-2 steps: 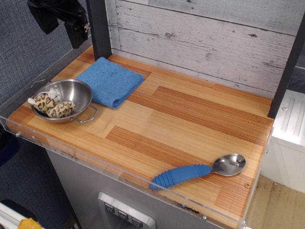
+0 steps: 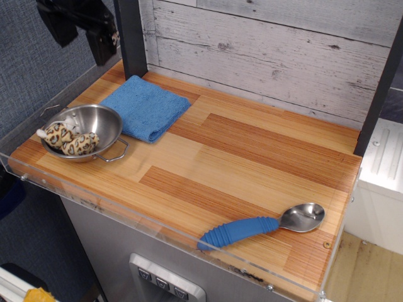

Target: Move blue cloth on the right side of the table

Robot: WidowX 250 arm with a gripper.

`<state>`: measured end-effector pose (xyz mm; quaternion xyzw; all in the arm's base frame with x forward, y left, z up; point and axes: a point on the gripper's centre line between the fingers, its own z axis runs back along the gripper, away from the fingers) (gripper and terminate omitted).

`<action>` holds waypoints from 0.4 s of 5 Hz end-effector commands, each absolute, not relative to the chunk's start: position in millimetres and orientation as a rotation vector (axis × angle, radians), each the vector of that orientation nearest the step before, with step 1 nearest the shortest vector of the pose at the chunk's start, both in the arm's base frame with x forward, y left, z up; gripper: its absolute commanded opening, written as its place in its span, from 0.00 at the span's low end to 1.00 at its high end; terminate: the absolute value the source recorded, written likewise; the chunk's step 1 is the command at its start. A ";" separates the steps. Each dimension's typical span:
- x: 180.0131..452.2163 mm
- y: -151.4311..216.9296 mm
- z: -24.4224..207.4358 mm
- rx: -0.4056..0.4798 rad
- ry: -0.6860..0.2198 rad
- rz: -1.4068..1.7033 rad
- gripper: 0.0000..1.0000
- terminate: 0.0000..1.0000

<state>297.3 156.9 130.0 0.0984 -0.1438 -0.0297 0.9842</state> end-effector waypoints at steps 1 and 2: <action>338.3 189.6 110.9 0.146 -0.334 -0.041 1.00 0.00; 351.9 190.2 94.9 0.137 -0.312 -0.068 1.00 0.00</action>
